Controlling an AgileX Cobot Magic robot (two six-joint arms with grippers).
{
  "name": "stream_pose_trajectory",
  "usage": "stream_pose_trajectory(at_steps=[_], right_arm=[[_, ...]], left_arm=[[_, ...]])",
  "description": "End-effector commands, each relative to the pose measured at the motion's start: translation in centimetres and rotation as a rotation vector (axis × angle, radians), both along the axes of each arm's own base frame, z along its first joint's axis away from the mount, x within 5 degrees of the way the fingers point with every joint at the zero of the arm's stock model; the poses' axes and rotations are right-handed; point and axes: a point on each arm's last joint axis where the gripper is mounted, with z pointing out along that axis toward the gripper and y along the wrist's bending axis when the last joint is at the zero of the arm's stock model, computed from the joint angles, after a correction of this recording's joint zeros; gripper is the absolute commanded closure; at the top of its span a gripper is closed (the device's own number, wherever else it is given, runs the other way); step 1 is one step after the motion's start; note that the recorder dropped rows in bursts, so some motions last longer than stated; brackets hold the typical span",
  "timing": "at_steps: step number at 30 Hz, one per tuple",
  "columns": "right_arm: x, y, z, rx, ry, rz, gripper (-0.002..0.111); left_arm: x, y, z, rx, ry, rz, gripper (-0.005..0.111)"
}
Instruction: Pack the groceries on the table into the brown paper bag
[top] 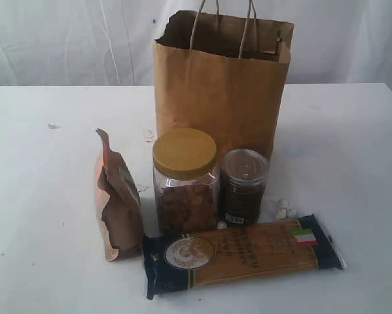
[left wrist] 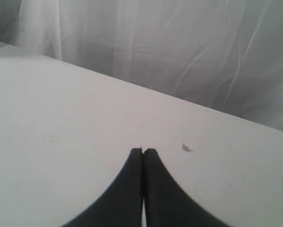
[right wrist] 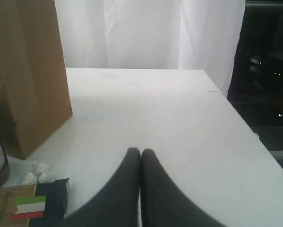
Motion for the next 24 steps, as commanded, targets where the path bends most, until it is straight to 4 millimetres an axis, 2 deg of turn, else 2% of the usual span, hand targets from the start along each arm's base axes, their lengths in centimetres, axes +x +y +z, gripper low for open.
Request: stream_pose_trajectory(at_steps=[1, 3, 5, 7, 9, 12, 15, 17, 19, 22, 24], right_arm=[[0.0, 0.0, 0.0, -0.012, -0.007, -0.003, 0.108], [0.0, 0.0, 0.0, -0.012, -0.007, -0.003, 0.108], [0.0, 0.0, 0.0, -0.012, -0.007, -0.003, 0.108], [0.0, 0.0, 0.0, -0.012, -0.007, -0.003, 0.108], [0.0, 0.0, 0.0, -0.012, -0.007, -0.003, 0.108], [0.0, 0.0, 0.0, -0.012, -0.007, -0.003, 0.108], [0.0, 0.0, 0.0, -0.012, -0.007, -0.003, 0.108], [0.0, 0.0, 0.0, -0.012, -0.007, -0.003, 0.108], [0.0, 0.0, 0.0, -0.012, -0.007, -0.003, 0.108], [0.0, 0.0, 0.0, -0.012, -0.007, -0.003, 0.108], [0.0, 0.0, 0.0, -0.012, -0.007, -0.003, 0.108]], left_arm=[[0.1, -3.4, 0.8, 0.344, -0.07, -0.359, 0.107], [-0.1, -5.5, 1.3, 0.481, -0.138, -0.554, 0.107], [-0.2, -6.9, 1.6, 0.491, -0.128, -0.66, 0.107], [0.0, -7.2, 1.6, 0.474, -0.011, -0.642, 0.107], [0.4, -6.7, 1.7, 0.467, 0.146, -0.541, 0.107], [0.5, -5.8, 2.8, 0.484, 0.334, -0.38, 0.107], [0.3, -5.6, 4.2, 0.505, 0.42, -0.31, 0.107], [0.0, -6.0, 5.0, 0.552, 0.473, -0.339, 0.107], [-0.7, -6.8, 5.4, 0.596, 0.571, -0.444, 0.107], [-1.6, -8.1, 5.7, 0.573, 0.756, -0.618, 0.107], [-1.9, -8.6, 6.1, 0.566, 0.873, -0.67, 0.107]])
